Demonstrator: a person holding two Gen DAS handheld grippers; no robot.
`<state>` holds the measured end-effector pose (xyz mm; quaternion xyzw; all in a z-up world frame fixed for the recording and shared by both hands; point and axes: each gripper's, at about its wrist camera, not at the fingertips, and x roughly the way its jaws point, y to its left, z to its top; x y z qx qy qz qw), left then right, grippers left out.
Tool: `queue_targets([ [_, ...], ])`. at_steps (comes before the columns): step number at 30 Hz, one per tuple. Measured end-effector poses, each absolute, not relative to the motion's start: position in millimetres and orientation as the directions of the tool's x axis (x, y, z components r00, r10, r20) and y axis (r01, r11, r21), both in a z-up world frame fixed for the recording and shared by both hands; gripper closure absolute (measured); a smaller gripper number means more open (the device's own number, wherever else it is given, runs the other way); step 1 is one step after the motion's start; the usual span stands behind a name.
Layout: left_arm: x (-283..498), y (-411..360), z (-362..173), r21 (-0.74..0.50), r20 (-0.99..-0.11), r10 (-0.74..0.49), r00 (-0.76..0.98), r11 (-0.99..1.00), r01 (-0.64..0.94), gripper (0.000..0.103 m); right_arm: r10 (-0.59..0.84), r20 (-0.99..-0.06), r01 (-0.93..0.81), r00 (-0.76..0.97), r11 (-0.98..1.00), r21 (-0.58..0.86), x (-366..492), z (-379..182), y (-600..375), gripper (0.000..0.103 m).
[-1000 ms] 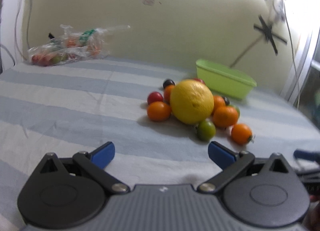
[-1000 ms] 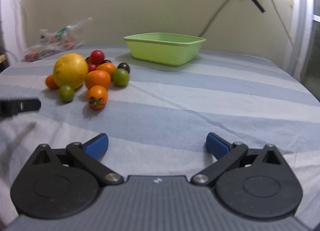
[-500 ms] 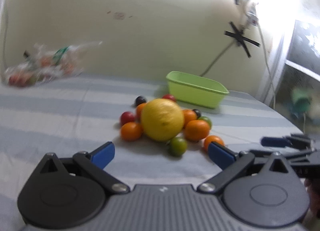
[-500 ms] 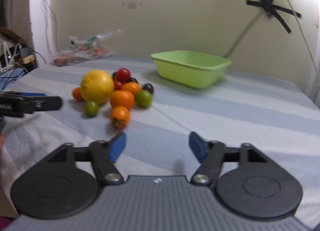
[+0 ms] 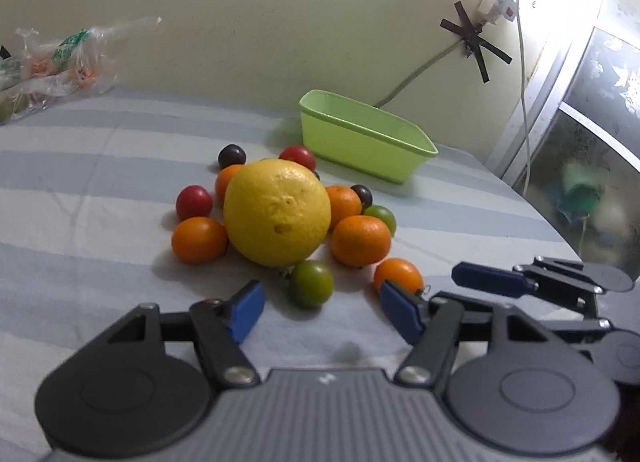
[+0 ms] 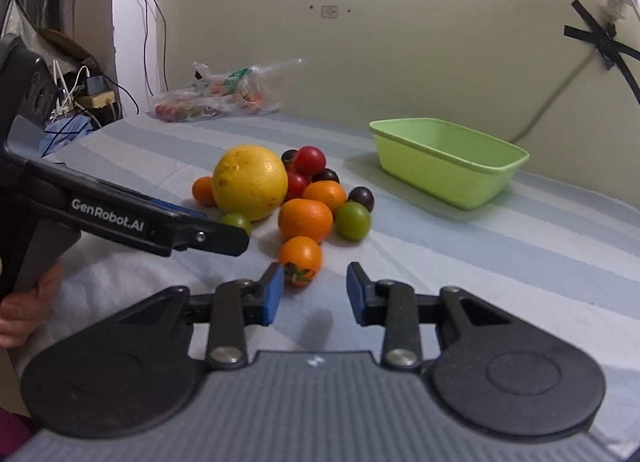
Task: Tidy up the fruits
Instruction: 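Close the left gripper on the yellow grapefruit while the right gripper closes on it too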
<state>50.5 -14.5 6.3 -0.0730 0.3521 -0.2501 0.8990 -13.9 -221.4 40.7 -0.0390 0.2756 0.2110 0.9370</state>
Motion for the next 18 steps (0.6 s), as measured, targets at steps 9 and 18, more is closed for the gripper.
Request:
queue_targets([
  [9,65.8,33.0,41.4,-0.405,-0.527,-0.545,0.652,0.835,0.372,0.03,0.45,-0.503,-0.514,0.738,0.858,0.013,14.1,59.0,-198.0,0.063],
  [18,102.7,26.3,44.0,-0.373,-0.552,-0.568,0.611,0.823,0.429,0.03,0.486,-0.554,-0.626,0.676,0.776,-0.083,49.0,53.7,-153.3,0.048],
])
